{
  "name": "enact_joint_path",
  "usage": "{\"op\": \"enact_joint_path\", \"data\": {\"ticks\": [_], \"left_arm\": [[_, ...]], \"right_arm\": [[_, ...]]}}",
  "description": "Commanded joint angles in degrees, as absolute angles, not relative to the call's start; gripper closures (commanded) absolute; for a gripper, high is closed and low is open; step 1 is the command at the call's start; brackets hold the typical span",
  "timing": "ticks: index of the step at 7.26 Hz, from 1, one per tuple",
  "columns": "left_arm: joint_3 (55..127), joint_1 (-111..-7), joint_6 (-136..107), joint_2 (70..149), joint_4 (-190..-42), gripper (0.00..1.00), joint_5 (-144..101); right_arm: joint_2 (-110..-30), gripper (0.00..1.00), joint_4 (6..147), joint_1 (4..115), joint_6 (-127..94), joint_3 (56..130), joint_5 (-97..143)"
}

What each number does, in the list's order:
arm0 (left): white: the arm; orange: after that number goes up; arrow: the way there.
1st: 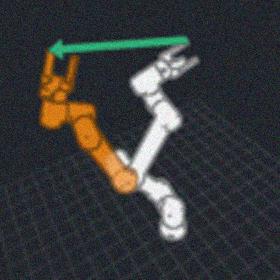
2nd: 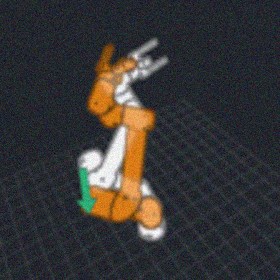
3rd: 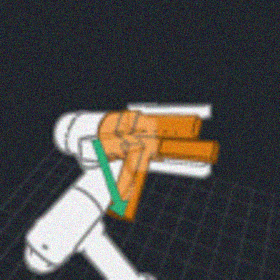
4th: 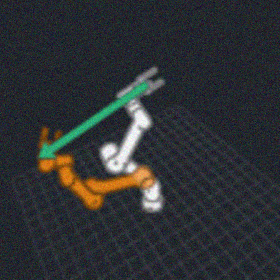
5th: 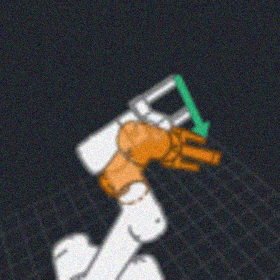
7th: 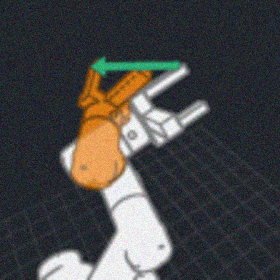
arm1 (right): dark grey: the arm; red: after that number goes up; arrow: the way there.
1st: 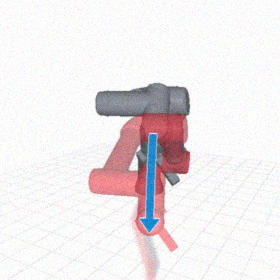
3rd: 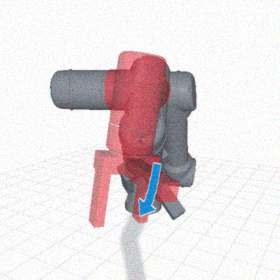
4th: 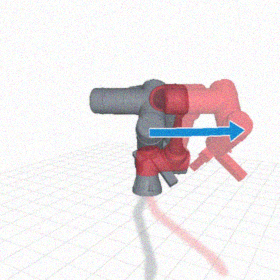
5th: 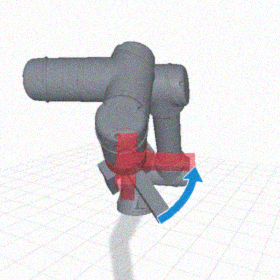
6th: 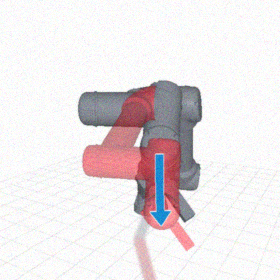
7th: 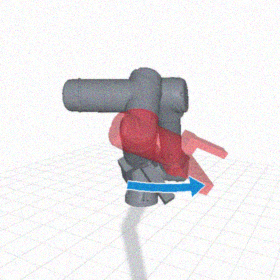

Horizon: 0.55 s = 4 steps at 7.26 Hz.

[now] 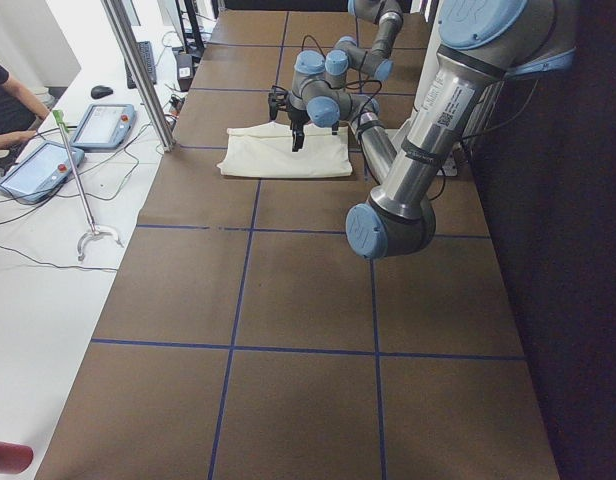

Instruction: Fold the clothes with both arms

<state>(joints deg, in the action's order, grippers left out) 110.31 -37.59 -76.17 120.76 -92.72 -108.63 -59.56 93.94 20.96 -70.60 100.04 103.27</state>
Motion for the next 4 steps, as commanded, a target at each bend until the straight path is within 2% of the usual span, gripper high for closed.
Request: {"op": "enact_joint_path", "data": {"ticks": [1,4], "left_arm": [[110.3,-37.4,-76.3,120.8,-92.7,0.00,-108.6],[110.3,-36.2,-76.6,120.8,-92.8,0.00,-108.6]], "right_arm": [[-59.7,0.00,94.7,21.1,-70.4,100.1,103.3],[-59.9,0.00,97.9,22.6,-68.6,100.4,103.2]]}}
